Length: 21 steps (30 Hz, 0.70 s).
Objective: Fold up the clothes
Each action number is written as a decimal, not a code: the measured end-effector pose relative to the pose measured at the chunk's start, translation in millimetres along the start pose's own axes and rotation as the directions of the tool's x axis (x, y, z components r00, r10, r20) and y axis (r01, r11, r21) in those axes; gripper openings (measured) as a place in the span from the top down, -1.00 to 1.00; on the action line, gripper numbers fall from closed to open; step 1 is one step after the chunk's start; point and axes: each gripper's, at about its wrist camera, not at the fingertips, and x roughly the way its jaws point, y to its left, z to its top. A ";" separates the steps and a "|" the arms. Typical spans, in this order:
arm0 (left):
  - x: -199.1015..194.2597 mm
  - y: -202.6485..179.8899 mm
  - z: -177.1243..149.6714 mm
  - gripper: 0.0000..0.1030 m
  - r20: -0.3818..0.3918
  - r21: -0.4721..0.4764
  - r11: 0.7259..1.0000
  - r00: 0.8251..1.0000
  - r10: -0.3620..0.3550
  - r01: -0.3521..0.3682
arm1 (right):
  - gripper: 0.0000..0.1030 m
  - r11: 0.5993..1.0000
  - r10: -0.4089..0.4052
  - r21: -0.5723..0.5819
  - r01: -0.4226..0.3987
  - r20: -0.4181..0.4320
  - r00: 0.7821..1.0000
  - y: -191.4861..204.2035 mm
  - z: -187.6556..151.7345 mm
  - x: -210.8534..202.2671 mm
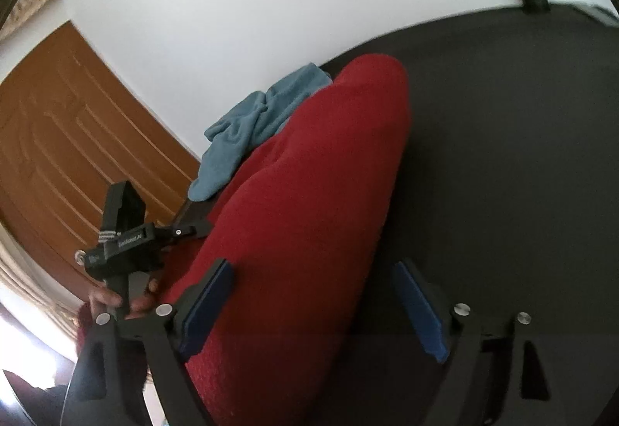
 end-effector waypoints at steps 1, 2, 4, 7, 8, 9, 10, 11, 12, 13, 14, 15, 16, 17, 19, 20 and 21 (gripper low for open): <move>0.7 0.4 0.3 -0.63 -0.005 0.001 1.000 1.000 -0.009 0.009 | -0.77 1.000 0.006 0.010 -0.006 -0.006 1.000 -0.9 0.7 2.6; 1.0 0.5 0.5 -0.64 -0.010 0.005 1.000 1.000 -0.019 0.019 | -0.78 1.000 0.015 0.023 -0.014 -0.014 1.000 -2.1 0.8 4.8; 2.2 0.5 0.0 -0.64 -0.027 0.015 0.999 0.998 -0.048 0.049 | -0.81 0.997 0.047 0.059 -0.044 -0.035 0.998 -6.0 -1.0 6.6; 3.9 -0.1 -1.9 -0.65 -0.057 0.029 0.994 0.993 -0.107 0.109 | -0.86 0.991 0.092 0.104 -0.085 -0.067 0.993 -11.8 -2.2 12.3; 4.4 -0.2 -1.7 -0.65 -0.067 0.031 0.991 0.989 -0.130 0.132 | -0.87 0.991 0.093 0.099 -0.086 -0.068 0.993 -10.9 -1.8 12.6; 5.2 1.1 -1.4 -0.65 -0.076 0.022 0.987 0.985 -0.157 0.159 | -0.88 0.992 0.096 0.093 -0.089 -0.072 0.993 -9.8 -1.5 13.6; 6.1 2.3 -1.1 -0.65 -0.085 0.013 0.982 0.979 -0.185 0.187 | -0.88 0.992 0.103 0.088 -0.096 -0.082 0.991 -8.1 -1.3 15.8; 6.9 3.5 -0.8 -0.65 -0.093 0.004 0.977 0.973 -0.213 0.214 | -0.88 0.992 0.110 0.080 -0.102 -0.093 0.990 -6.1 -1.2 17.9; 7.6 4.8 -0.5 -0.64 -0.101 -0.006 0.971 0.966 -0.239 0.239 | -0.88 0.992 0.113 0.070 -0.106 -0.105 0.988 -3.7 -1.1 19.9; 7.7 6.4 -0.4 -0.64 -0.103 -0.017 0.967 0.962 -0.253 0.253 | -0.88 0.993 0.111 0.058 -0.105 -0.118 0.987 -1.0 -0.9 22.8; 7.7 6.7 -0.8 -0.64 -0.103 -0.021 0.966 0.961 -0.258 0.257 | -0.88 0.994 0.108 0.046 -0.103 -0.127 0.986 1.4 -0.6 25.5; 7.7 6.9 -1.1 -0.64 -0.103 -0.024 0.965 0.959 -0.263 0.262 | -0.88 0.994 0.103 0.037 -0.099 -0.131 0.986 2.9 0.0 27.0; 7.8 6.7 -1.6 -0.64 -0.104 -0.025 0.964 0.958 -0.266 0.265 | -0.88 0.995 0.102 0.033 -0.099 -0.134 0.986 3.3 0.7 27.6; 8.0 4.2 -2.7 -0.63 -0.108 -0.018 0.965 0.959 -0.263 0.262 | -0.88 0.994 0.104 0.031 -0.100 -0.136 0.985 3.2 1.4 28.1; 8.9 -2.3 -4.4 -0.62 -0.118 0.002 0.968 0.962 -0.247 0.249 | -0.74 0.994 0.109 0.033 -0.106 -0.129 0.986 1.7 1.4 27.1; 10.3 -6.2 -4.0 -0.62 -0.124 0.010 0.972 0.964 -0.234 0.237 | -0.57 0.994 0.110 0.034 -0.107 -0.122 0.986 0.7 1.4 25.3; 11.9 -10.0 -3.8 -0.62 -0.130 0.016 0.974 0.966 -0.221 0.225 | -0.50 0.994 0.108 0.032 -0.105 -0.112 0.988 -0.2 1.7 22.0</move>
